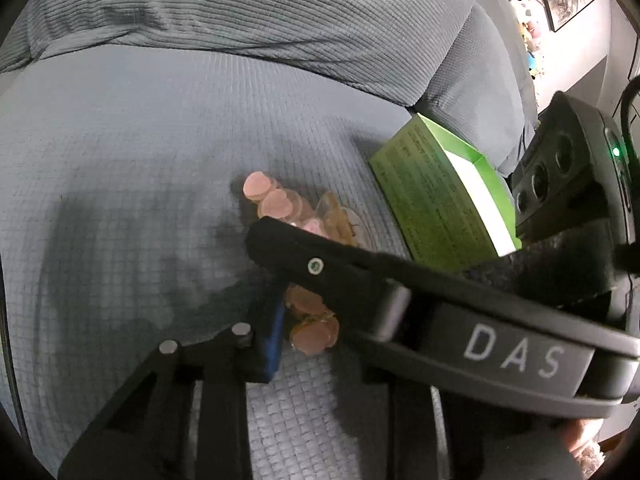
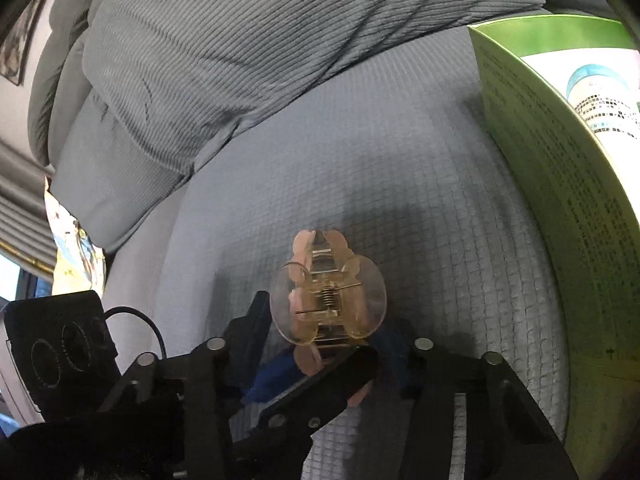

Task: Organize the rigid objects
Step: 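Carry the clip with hearts into the green box and open the right tool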

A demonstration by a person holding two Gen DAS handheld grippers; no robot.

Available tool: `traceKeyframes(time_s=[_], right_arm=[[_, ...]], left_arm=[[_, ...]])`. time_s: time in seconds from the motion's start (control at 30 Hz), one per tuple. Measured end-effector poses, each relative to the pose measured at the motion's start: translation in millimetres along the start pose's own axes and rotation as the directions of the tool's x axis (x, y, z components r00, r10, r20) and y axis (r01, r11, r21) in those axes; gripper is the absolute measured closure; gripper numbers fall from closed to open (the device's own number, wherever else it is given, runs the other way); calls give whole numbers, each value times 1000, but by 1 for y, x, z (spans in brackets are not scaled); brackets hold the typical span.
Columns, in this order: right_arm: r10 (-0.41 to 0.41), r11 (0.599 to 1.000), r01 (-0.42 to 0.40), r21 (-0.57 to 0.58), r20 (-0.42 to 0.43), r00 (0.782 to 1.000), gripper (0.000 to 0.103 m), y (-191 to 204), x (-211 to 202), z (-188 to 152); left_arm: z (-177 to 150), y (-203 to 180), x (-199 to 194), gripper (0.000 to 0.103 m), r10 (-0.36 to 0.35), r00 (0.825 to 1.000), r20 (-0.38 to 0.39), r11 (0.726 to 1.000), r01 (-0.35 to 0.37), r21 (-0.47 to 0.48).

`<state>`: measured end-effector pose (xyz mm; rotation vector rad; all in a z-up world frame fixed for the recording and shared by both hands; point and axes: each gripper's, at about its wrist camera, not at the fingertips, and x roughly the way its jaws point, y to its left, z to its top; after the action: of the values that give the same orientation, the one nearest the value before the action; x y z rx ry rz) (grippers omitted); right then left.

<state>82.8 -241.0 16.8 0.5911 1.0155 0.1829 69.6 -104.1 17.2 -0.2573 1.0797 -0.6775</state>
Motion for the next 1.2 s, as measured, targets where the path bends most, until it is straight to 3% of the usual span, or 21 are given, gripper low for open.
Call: traceKeyframes(time_s=[0.17, 0.33, 0.5, 0.7, 0.87, 1.1, 1.2], right_arm=[[4, 1000, -4, -5, 41, 999, 53, 4, -15, -2], [9, 998, 2, -59, 174, 985, 53, 18, -61, -8], [-26, 997, 49, -63, 330, 944, 53, 15, -117, -19], [-136, 989, 144, 19, 458, 879, 53, -7, -171, -36], [-233, 972, 209, 104, 473, 850, 53, -34, -191, -40], [-268, 956, 189, 225, 408, 873, 53, -82, -188, -37], [-338, 923, 226, 312, 376, 862, 53, -99, -189, -38]], left_arm=[[3, -19, -13, 80, -13, 999, 49, 999, 11, 51], [5, -61, -37, 80, -65, 987, 147, 980, 35, 195], [-1, -105, -44, 80, -174, 970, 170, 944, 115, 311], [-10, -155, -30, 80, -287, 948, 142, 891, 209, 404], [-14, -176, -6, 80, -327, 942, 75, 869, 269, 415], [-23, -186, 25, 79, -305, 952, -32, 888, 296, 353], [-28, -189, 23, 76, -276, 961, -26, 890, 266, 372]])
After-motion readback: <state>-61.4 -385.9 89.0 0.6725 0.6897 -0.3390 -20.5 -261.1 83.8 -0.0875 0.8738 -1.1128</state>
